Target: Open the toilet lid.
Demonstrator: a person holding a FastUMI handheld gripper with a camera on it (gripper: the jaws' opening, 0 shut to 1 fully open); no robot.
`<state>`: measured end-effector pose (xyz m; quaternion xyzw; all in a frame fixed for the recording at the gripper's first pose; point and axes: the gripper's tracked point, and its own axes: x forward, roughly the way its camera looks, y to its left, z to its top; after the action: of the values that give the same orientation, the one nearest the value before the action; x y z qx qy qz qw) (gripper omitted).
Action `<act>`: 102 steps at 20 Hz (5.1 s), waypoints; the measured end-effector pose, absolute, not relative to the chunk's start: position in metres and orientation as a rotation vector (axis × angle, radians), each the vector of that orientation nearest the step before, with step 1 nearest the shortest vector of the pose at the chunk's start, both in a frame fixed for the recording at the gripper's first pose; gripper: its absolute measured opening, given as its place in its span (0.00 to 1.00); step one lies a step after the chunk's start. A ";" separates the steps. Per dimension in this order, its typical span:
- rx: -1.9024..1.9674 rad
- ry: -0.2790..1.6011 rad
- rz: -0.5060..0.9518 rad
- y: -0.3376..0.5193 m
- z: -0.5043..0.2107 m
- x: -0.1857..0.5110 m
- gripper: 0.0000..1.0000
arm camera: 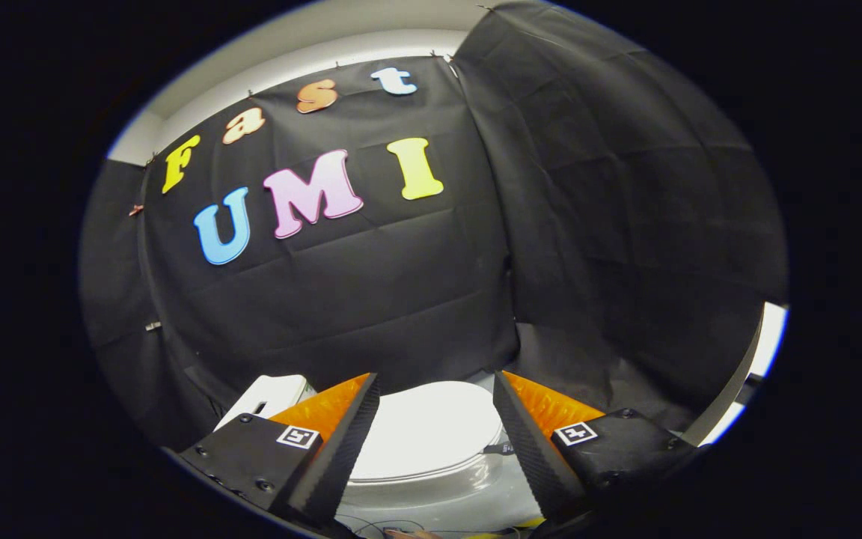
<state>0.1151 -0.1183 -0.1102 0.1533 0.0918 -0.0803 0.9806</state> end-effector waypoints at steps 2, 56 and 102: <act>0.367 0.203 -0.171 -0.131 -0.129 0.125 0.99; 1.325 0.469 -0.198 -0.216 -0.440 0.232 0.05; 0.148 0.158 0.219 0.169 -0.097 0.215 0.05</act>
<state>0.2151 0.1694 -0.0966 0.0738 0.0786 0.1091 0.9882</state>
